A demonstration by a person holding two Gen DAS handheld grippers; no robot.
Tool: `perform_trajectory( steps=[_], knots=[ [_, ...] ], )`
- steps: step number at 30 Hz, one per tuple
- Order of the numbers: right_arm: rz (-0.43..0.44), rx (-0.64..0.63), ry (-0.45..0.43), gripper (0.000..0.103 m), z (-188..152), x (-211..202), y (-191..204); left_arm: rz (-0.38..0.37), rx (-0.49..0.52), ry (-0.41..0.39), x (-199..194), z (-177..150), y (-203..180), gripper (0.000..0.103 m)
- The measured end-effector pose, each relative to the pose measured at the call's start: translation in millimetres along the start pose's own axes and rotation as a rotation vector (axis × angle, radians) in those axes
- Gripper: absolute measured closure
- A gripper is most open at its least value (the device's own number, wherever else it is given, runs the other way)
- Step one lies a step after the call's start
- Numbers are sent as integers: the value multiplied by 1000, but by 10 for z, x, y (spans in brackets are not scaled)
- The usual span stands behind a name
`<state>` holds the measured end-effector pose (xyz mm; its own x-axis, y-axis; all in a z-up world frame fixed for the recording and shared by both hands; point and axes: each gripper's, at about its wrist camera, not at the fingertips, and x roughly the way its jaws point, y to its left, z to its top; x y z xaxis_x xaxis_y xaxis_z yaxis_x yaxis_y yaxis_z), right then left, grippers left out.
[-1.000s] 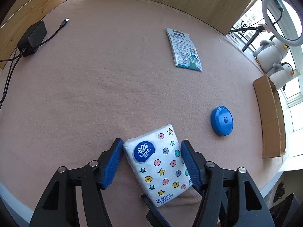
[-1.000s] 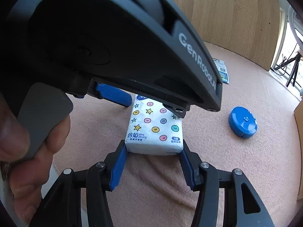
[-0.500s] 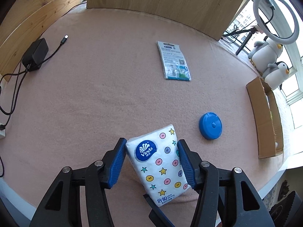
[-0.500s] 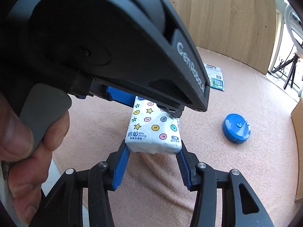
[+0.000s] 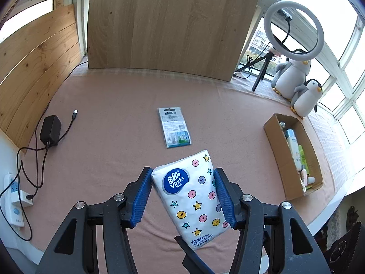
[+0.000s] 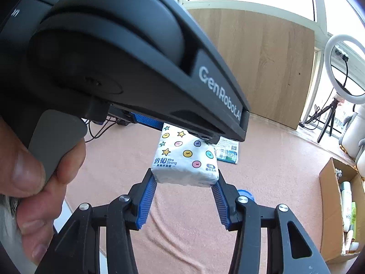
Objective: Organize objects
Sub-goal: 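Close the left gripper on the tissue pack while the right gripper holds it, then carry the tissue pack with both grippers into the box and open them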
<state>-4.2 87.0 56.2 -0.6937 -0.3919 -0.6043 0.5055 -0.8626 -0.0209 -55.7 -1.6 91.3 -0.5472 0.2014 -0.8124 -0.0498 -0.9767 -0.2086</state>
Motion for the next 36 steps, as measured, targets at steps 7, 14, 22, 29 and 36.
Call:
perform_trajectory(
  steps=[7, 14, 22, 29, 36],
  knots=[
    [-15, 13, -25, 59, 110, -13, -34, -6, 16, -23, -60, 51, -105, 45],
    [-22, 29, -39, 59, 129, -121, -166, -5, 41, -31, -58, 64, -199, 45],
    [-63, 73, -53, 59, 72, -215, -379, -31, 106, -20, 28, 141, -535, 45],
    [-147, 151, -61, 59, -50, -400, -746, -97, 213, 7, 249, 221, -1157, 45],
    [-278, 247, -67, 59, -249, -611, -1345, -190, 358, 38, 522, 273, -2047, 45]
  ],
)
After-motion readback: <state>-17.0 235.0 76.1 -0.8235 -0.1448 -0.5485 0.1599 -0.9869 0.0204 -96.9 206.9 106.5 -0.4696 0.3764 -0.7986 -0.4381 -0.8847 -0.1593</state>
